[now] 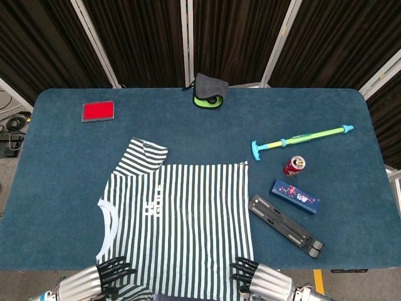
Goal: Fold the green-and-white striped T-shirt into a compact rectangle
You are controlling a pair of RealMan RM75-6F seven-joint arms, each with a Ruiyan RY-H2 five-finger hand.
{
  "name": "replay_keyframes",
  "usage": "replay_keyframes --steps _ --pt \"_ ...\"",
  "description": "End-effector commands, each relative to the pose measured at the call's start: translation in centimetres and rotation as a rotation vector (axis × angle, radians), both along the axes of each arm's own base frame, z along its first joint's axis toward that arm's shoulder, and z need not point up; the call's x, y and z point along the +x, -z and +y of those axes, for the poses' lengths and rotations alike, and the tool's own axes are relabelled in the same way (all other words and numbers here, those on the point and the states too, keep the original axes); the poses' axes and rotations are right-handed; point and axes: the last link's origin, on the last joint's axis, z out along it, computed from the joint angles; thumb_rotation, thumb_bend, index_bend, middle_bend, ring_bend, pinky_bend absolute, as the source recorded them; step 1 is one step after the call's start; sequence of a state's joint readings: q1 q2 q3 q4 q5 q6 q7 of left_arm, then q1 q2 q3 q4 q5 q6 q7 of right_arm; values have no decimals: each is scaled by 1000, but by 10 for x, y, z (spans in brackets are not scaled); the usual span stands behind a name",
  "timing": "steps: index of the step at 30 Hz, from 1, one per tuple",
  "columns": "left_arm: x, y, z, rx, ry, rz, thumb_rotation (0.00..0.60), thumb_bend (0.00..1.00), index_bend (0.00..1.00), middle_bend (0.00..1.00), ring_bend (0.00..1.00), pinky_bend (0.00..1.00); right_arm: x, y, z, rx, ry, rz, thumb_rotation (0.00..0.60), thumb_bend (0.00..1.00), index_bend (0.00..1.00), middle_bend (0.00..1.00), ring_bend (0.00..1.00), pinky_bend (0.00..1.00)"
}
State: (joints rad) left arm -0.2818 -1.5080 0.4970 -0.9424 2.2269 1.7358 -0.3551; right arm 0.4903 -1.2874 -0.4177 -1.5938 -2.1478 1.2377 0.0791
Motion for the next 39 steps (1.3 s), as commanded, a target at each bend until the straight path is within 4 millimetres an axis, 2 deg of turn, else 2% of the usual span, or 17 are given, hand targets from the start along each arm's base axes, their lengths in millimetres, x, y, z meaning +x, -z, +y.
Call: replay_keyframes --steps 1,14,29,39 --pt "1 -1 4 13 -8 -7 600 549 891 0 0 0 0 0 -3 -6 6 -2 600 482 775 209 0 0" --pt "11 -4 34 93 -123 8 600 550 895 0 0 0 7 -8 -38 -101 89 -46 600 482 773 209 0 0" --pt "38 -24 103 330 -388 54 600 550 894 0 0 0 28 -7 -112 -210 231 -104 600 482 773 209 0 0" --pt "55 -22 154 374 -493 64 600 551 891 0 0 0 34 -1 -170 -309 323 -69 600 482 773 208 0 0"
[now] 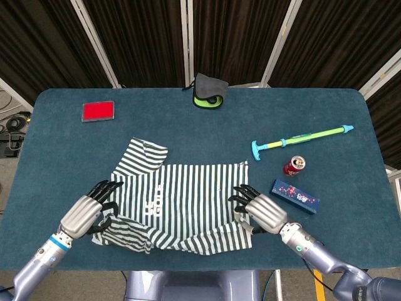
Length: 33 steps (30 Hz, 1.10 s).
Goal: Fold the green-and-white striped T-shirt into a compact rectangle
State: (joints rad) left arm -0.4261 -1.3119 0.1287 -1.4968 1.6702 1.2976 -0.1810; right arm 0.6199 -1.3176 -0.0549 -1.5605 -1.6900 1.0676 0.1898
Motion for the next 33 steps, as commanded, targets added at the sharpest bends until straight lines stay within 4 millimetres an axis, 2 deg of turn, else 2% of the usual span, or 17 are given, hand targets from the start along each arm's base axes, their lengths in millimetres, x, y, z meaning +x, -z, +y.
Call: replay_keyframes --steps 1,10,19,33 --pt "7 0 19 20 -33 7 600 551 891 0 0 0 4 2 -23 -33 36 10 600 483 773 208 0 0" --pt "7 9 51 56 -136 4 600 552 891 0 0 0 6 9 -65 -89 125 25 600 485 772 208 0 0" --pt "3 15 80 94 -182 -17 600 551 891 0 0 0 -2 19 -96 -118 203 67 600 485 770 208 0 0" --pt "3 24 113 88 -214 2 600 551 891 0 0 0 -4 36 -128 -122 306 77 600 485 765 208 0 0"
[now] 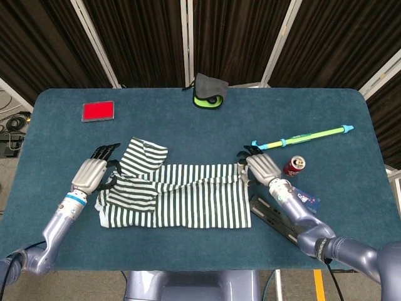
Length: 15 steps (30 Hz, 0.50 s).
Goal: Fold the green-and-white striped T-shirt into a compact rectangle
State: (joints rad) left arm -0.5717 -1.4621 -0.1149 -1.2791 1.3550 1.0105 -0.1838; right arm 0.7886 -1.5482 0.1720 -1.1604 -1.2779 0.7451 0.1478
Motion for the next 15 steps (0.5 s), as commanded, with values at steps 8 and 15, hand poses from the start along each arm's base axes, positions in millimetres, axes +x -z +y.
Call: replay_keyframes --steps 8,15 --pt "-1 10 20 9 -26 -3 600 551 891 0 0 0 3 8 -12 -2 34 1 600 485 759 208 0 0" --pt "-2 14 28 13 -35 -8 600 551 891 0 0 0 1 13 -16 -7 49 7 600 485 747 205 0 0"
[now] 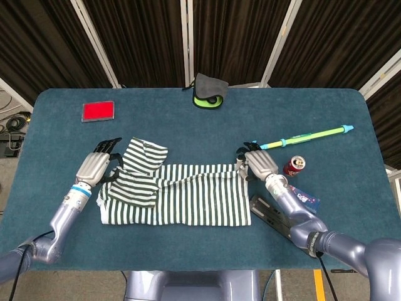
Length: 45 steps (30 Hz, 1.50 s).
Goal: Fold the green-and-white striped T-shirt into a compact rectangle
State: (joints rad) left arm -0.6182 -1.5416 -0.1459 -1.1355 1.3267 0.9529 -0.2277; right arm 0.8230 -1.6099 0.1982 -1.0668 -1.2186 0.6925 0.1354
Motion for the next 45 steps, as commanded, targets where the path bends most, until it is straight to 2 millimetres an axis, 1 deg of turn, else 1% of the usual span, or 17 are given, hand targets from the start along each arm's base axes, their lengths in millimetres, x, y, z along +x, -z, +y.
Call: replay_keyframes --steps 1,4,6,10,11,13,14,16,18,21,29,34,38,39,42,45 --pt "1 2 4 4 -5 -11 600 551 891 0 0 0 1 3 -1 -3 1 0 600 485 747 205 0 0" --pt "0 3 7 9 -7 -12 600 552 891 0 0 0 1 5 -3 -5 1 1 600 475 718 197 0 0" --pt "0 4 8 8 -7 -11 600 552 891 0 0 0 2 6 -3 -3 3 3 600 441 679 188 0 0" --pt "0 6 12 5 -7 -5 600 552 891 0 0 0 2 9 -6 -5 9 4 600 363 661 183 0 0" --pt "0 6 13 6 -8 -4 600 552 891 0 0 0 2 10 -6 -6 10 6 600 331 627 175 0 0" --pt "0 7 14 6 -9 -3 600 552 891 0 0 0 2 11 -7 -8 11 8 600 290 528 155 0 0" --pt "0 7 15 6 -10 -2 600 552 891 0 0 0 3 12 -8 -8 13 7 600 273 456 141 0 0" --pt "-1 7 16 6 -11 0 600 552 891 0 0 0 3 12 -8 -7 21 -2 600 256 352 116 0 0" --pt "-1 8 17 8 -12 0 600 551 891 0 0 0 5 13 -10 -5 29 -16 600 250 280 97 0 0" --pt "-1 8 18 8 -13 0 600 552 891 0 0 0 9 11 -12 -11 30 -38 600 247 257 88 0 0" --pt "-2 11 20 5 -18 0 600 552 891 0 0 0 15 9 -17 -24 36 -59 600 246 256 80 0 0" --pt "-2 12 22 6 -26 -4 600 552 891 0 0 0 17 7 -24 -45 68 -76 600 246 255 66 0 0" --pt "-2 12 24 8 -32 -9 600 552 891 0 0 0 12 6 -29 -45 102 -44 600 246 190 6 0 0" --pt "-3 12 25 8 -34 -10 600 552 891 0 0 0 9 6 -30 -33 114 -29 600 246 169 0 0 0" --pt "-3 13 26 4 -39 -13 600 552 891 0 0 0 6 3 -32 -24 143 -10 600 245 146 0 0 0" --pt "-3 15 26 0 -40 -14 600 552 891 0 0 0 10 -2 -30 -33 141 -36 600 245 139 0 0 0"
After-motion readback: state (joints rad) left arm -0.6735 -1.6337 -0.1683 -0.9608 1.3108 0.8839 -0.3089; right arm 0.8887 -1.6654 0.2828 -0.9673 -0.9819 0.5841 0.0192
